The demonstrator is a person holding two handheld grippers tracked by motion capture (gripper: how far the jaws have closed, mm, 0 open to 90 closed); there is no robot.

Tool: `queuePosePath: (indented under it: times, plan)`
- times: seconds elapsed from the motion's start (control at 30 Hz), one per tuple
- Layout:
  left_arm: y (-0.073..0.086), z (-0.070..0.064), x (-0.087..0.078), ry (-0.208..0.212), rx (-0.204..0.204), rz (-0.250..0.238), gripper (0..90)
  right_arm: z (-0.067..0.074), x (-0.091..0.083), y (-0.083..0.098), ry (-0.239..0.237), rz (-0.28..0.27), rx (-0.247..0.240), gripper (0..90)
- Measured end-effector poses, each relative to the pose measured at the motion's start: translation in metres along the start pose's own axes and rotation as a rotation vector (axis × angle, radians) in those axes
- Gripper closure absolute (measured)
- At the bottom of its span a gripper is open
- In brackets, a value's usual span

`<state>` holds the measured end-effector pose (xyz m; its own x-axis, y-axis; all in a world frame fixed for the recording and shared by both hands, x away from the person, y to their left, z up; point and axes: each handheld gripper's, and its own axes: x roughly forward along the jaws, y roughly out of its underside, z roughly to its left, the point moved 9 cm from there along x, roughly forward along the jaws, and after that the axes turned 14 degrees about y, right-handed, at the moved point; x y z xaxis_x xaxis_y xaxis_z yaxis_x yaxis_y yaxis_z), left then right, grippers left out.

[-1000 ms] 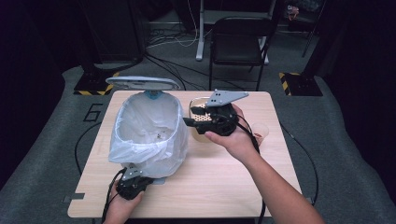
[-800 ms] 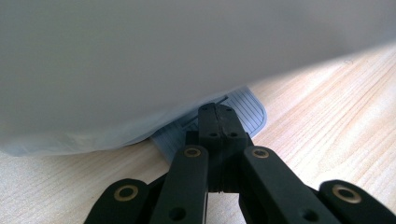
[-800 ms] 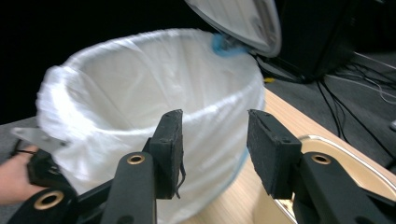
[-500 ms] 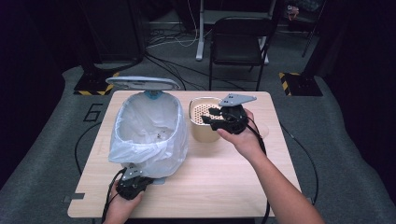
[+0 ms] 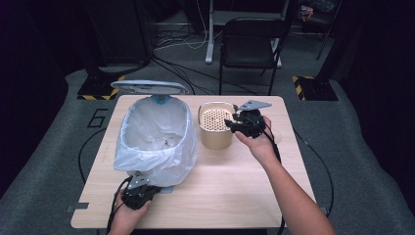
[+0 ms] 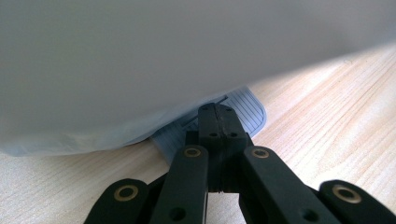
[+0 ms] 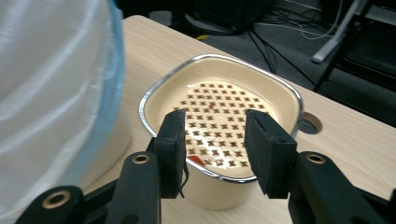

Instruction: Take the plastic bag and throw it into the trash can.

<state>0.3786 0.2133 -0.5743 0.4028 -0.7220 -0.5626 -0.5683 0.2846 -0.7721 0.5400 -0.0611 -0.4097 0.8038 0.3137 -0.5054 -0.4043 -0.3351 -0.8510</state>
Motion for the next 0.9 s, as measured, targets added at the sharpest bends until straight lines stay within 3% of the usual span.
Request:
queuePosePath:
  times: [0.07,0.5,0.7,0.9]
  plan:
    - [0.0,0.0,0.0,-0.004,-0.001,0.003,90.0,-0.003,0.004,0.003,0.015,0.009,0.017,58.2]
    - [0.0,0.0,0.0,0.002,0.0,0.003,90.0,-0.023,0.034,0.019,0.118,0.061,0.011,55.7]
    - [0.0,0.0,0.0,0.003,0.0,0.003,90.0,-0.027,0.046,0.027,0.139,0.095,0.024,55.0]
    - [0.0,0.0,0.0,0.005,-0.002,-0.001,90.0,-0.026,0.055,0.036,0.132,0.127,0.037,54.8]
